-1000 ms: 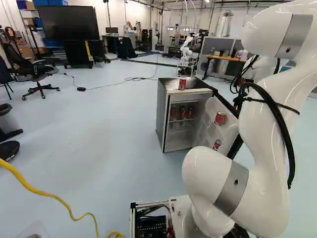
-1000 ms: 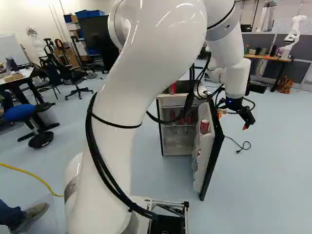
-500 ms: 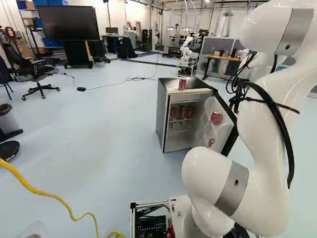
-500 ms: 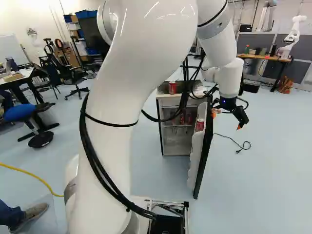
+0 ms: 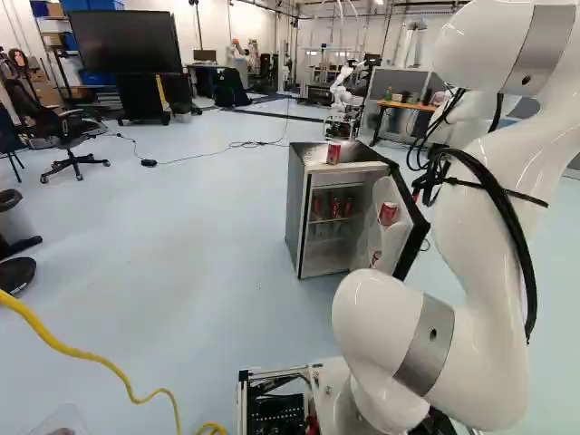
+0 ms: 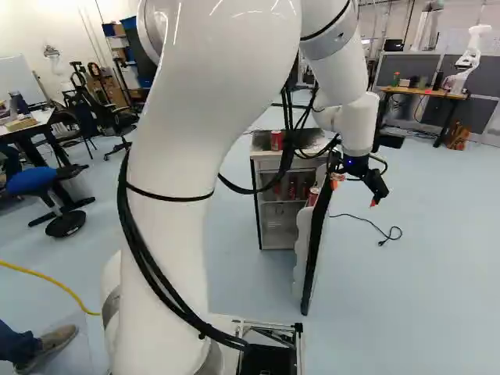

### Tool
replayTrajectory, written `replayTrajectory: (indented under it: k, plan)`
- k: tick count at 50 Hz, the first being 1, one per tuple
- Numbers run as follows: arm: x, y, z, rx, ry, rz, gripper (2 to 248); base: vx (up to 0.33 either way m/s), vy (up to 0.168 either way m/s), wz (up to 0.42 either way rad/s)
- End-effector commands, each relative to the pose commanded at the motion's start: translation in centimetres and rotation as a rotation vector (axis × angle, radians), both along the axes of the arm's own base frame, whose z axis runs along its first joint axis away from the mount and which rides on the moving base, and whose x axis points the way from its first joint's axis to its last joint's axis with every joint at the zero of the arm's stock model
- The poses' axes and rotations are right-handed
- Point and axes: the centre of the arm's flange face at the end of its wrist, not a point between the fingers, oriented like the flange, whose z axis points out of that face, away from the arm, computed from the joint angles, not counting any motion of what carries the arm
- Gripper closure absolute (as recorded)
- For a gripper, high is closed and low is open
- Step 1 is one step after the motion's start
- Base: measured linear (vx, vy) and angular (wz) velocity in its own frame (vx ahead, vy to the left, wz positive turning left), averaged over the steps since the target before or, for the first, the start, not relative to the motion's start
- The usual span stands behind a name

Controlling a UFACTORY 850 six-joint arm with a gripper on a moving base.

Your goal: Grab a drink from the fridge

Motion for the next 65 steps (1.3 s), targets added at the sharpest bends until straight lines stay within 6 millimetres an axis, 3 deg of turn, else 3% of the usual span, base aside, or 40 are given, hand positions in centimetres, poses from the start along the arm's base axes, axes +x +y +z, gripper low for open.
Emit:
replayTrajectory:
  k: [65]
  plan:
    - [0.3,7.5,0.1,0.023,0.026,0.1,3,0.0,0.0,0.0]
